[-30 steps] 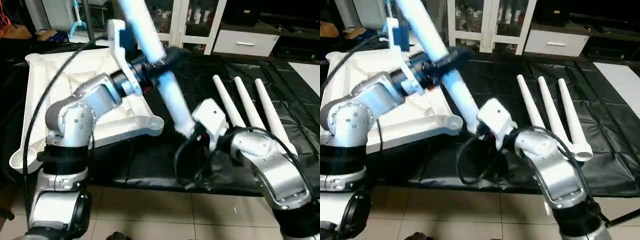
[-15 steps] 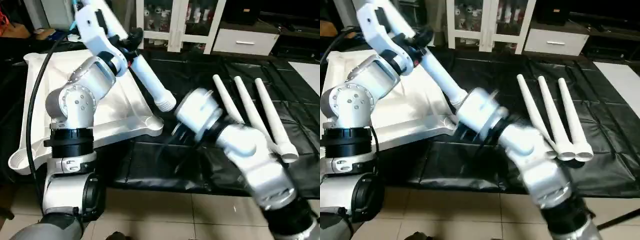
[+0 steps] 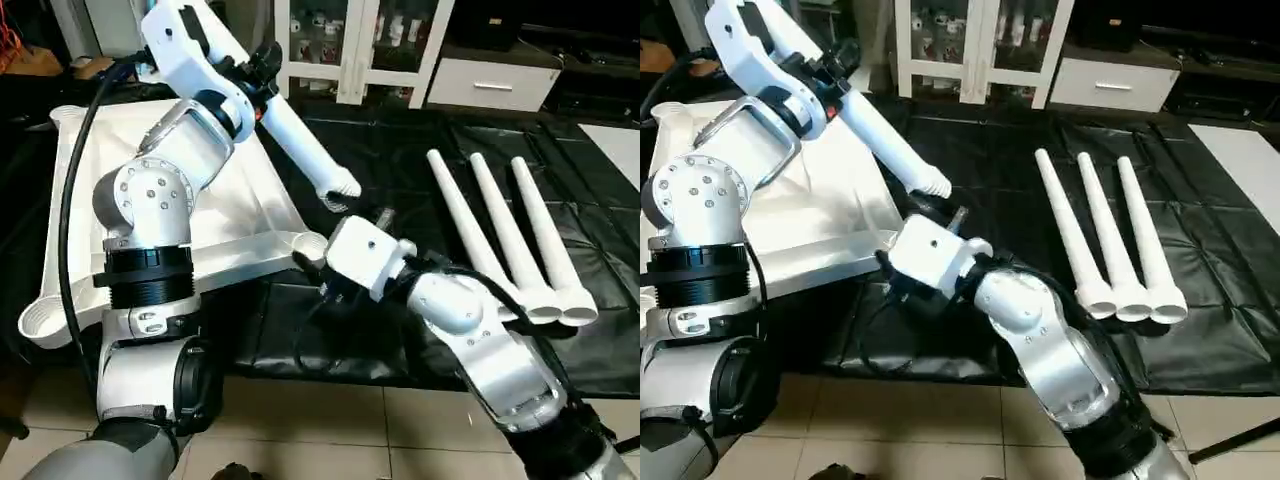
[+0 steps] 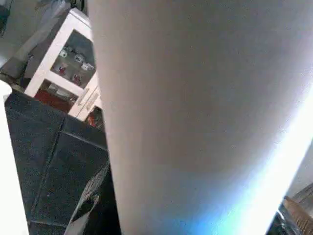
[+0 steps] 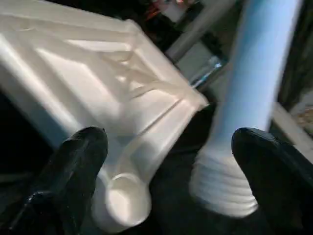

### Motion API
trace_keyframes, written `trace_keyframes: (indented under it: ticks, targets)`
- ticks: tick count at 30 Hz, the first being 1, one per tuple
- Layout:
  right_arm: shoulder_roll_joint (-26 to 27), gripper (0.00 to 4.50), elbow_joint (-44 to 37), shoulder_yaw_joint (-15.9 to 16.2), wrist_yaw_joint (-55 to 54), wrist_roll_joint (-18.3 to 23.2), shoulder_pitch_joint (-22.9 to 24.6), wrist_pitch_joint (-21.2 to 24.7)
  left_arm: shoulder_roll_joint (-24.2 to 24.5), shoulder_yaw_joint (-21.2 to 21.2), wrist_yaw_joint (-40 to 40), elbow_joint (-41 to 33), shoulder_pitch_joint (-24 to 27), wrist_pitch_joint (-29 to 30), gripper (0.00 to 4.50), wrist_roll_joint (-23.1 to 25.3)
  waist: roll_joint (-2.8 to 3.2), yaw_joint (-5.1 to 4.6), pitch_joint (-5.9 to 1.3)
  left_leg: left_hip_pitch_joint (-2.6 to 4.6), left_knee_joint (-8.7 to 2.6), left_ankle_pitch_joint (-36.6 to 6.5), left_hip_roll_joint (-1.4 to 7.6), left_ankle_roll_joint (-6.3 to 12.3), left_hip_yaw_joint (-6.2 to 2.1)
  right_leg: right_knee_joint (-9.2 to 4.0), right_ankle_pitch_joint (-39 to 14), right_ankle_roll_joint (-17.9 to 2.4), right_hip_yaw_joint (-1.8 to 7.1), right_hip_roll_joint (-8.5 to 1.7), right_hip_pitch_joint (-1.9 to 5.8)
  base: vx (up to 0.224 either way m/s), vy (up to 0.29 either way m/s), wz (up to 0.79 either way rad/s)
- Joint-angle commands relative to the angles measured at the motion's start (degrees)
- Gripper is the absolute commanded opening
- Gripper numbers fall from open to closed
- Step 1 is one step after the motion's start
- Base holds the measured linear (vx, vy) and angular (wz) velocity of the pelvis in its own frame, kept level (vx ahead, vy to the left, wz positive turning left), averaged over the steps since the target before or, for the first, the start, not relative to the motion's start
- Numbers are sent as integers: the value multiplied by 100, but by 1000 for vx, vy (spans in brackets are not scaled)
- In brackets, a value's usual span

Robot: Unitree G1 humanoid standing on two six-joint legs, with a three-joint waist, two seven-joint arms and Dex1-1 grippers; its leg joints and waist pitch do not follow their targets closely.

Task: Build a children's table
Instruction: Pick table leg

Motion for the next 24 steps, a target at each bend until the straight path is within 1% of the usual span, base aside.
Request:
trace_keyframes:
  ticks: [1,4,5,6,7,8,9,10,11,14,17,19,20,21,23,24]
  targets:
    - [8,450,116,-140,-136,-122,-122,-19,-38,-52,44,-180,-83,113,172,-110,52,-11,-432,147,-397,-757,174,-287,-75,-369,112,-1150,189,-317,226,0,0,0]
    - [114,450,384,-264,-228,-162,-374,2,-65,-150,-32,-318,-45,244,172,-111,51,-15,-439,151,-397,-721,178,-279,-75,-355,201,-1165,181,-312,223,0,0,0]
    - [116,450,472,-262,-233,-183,-433,28,-78,-192,-67,-367,-29,282,172,-121,40,-21,-433,149,-396,-737,176,-284,-67,-363,181,-1178,183,-309,219,0,0,0]
    - [117,450,508,-261,-233,-192,-457,41,-84,-210,-83,-388,-23,298,172,-125,45,-10,-436,156,-394,-750,178,-290,-68,-359,146,-1172,182,-315,225,0,0,0]
    - [104,450,703,-237,-227,-270,-570,130,-87,-354,-191,-533,28,372,172,-134,36,-10,-430,150,-398,-750,180,-289,-67,-364,144,-1156,185,-313,227,0,0,0]
    - [104,450,703,-237,-227,-270,-570,130,-87,-354,-191,-533,28,372,172,-134,36,-9,-433,148,-398,-732,180,-290,-70,-355,153,-1158,182,-314,230,0,0,0]
    - [73,450,893,-191,-211,-374,-657,232,-124,-414,-237,-650,56,464,172,-215,42,-6,-437,149,-391,-682,181,-287,-64,-350,217,-1157,186,-315,229,0,0,0]
    - [73,450,893,-191,-211,-374,-657,232,-124,-414,-237,-650,56,464,172,-215,34,-18,-434,137,-394,-664,172,-286,-68,-344,244,-1160,182,-304,239,0,0,0]
    - [77,450,1123,-194,-241,-405,-753,310,-125,-517,-349,-809,79,581,172,-302,12,-18,-433,138,-391,-646,170,-278,-60,-358,252,-1154,185,-308,242,0,0,0]
    - [114,450,1342,-233,-310,-388,-835,335,-127,-621,-442,-971,111,687,171,-378,29,2,-443,145,-382,-610,171,-281,-51,-347,276,-1222,185,-314,234,0,0,0]
    - [150,450,1426,-270,-304,-313,-858,371,-120,-678,-515,-1056,122,754,170,-417,23,-7,-440,135,-383,-592,169,-267,-54,-339,336,-1204,180,-305,248,0,0,0]
    - [193,420,1449,-327,-277,-268,-853,360,-122,-670,-518,-1069,121,768,170,-399,17,-15,-435,136,-383,-634,164,-245,-49,-357,257,-1172,185,-308,247,0,0,0]
    - [239,420,1434,-410,-254,-185,-831,375,-121,-664,-519,-1071,119,771,170,-385,16,-18,-436,133,-381,-649,162,-234,-47,-356,237,-1169,187,-309,250,0,0,0]
    - [250,410,1412,-453,-232,-161,-815,387,-114,-659,-535,-1080,120,786,170,-373,19,-20,-437,137,-386,-672,170,-239,-54,-358,195,-1161,186,-310,247,0,0,0]
    - [249,389,1399,-463,-217,-154,-790,408,-102,-649,-548,-1089,121,799,170,-372,25,-19,-436,147,-389,-680,177,-254,-57,-356,194,-1161,179,-307,240,0,0,0]
    - [248,380,1399,-465,-214,-156,-787,410,-100,-648,-552,-1091,121,802,170,-372,24,-21,-436,141,-387,-660,171,-260,-54,-358,218,-1163,181,-301,239,0,0,0]
